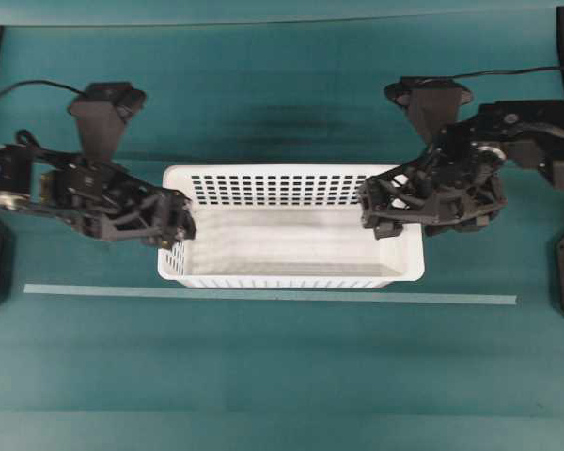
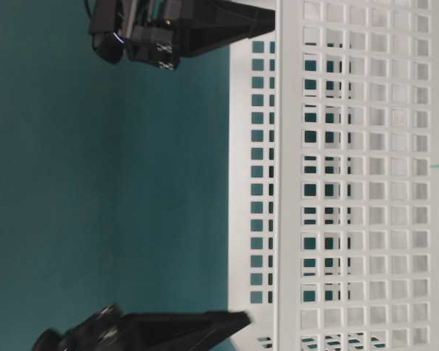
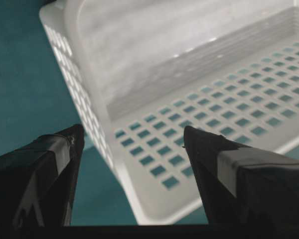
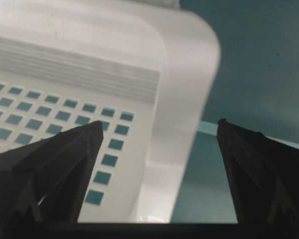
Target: Lift the white basket with both hands.
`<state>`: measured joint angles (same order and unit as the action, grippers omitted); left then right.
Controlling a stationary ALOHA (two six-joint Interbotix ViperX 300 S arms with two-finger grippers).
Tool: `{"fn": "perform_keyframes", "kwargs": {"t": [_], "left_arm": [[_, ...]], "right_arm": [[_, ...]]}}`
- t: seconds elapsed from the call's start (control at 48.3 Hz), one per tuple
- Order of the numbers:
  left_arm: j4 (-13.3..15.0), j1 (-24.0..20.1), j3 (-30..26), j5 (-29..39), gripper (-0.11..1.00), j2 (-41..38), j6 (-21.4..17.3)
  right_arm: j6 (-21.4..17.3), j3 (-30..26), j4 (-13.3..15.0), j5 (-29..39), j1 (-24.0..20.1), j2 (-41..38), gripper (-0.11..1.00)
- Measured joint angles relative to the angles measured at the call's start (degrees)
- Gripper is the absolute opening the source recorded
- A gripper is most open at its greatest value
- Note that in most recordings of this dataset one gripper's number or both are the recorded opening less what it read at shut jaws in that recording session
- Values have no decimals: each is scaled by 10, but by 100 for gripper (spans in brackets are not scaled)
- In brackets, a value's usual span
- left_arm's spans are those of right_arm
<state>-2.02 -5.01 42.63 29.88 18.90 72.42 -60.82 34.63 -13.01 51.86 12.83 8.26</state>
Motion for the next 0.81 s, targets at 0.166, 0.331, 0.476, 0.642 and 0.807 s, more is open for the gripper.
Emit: {"fn": "perform_keyframes", "kwargs": {"t": [0.166, 0.331, 0.476, 0.642, 0.807], "left_arm": [[0, 1, 25, 16, 77, 71, 0], [0, 1, 48, 19, 77, 159, 1], [1, 1, 66, 19, 76, 225, -1], [0, 1, 80, 19, 76, 290, -3], [0, 1, 83, 18, 76, 343, -5]], "right_arm": [[4, 15, 8, 0, 3, 43, 93], [6, 29, 16, 8, 18, 117, 93], [24, 30, 17, 7, 24, 171, 93], [57, 31, 17, -18, 21, 222, 93], [91, 40, 17, -77, 13, 270, 93]]}}
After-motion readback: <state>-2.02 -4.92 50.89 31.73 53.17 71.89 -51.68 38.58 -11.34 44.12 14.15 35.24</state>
